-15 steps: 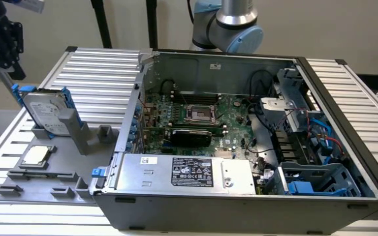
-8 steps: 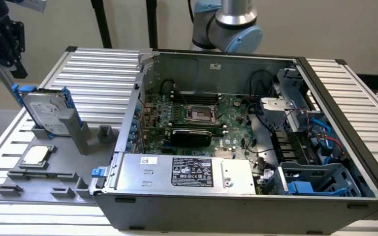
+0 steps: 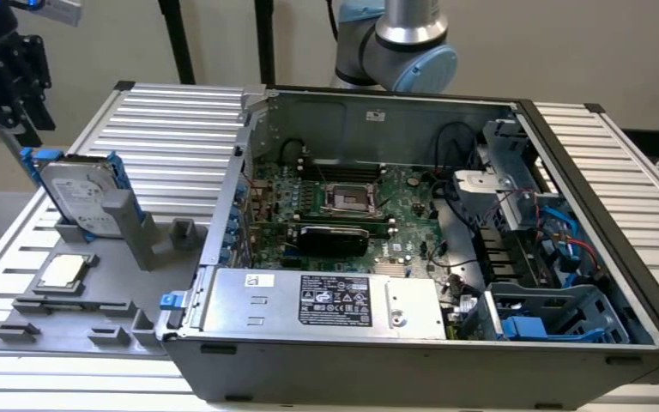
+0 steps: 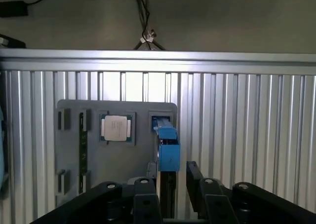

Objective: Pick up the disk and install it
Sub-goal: 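Pick up the disk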

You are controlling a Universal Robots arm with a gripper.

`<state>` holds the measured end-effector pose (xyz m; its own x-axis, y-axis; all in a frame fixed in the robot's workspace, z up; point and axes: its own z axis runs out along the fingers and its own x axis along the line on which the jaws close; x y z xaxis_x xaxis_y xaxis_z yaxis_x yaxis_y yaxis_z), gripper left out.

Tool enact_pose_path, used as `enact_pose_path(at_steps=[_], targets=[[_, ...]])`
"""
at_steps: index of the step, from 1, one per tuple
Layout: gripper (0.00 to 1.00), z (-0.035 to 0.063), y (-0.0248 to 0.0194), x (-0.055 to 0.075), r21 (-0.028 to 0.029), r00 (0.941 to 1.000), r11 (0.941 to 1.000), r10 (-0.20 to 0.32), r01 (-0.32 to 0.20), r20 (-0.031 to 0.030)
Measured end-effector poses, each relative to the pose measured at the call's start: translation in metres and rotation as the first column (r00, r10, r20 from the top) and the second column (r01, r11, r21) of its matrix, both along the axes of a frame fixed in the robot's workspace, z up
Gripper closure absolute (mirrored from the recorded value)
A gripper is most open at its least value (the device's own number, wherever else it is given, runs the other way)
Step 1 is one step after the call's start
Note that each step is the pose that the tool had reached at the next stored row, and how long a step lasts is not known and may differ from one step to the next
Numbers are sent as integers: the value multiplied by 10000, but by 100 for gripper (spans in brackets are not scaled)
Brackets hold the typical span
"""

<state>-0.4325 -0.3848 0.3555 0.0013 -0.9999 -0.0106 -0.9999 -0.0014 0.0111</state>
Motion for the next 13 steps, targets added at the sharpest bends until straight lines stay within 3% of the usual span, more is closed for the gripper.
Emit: enact_pose_path(at_steps=[3,6,7,13], targets=[[47,-54,0,0,-1,10000,10000,0,0,16],[41,-108,0,0,0,10000,10000,1,-1,22],[35,-127,0,0,-1,10000,10000,2,-2,22],[35,-235,0,-1,-1,10000,10000,2,-2,23]])
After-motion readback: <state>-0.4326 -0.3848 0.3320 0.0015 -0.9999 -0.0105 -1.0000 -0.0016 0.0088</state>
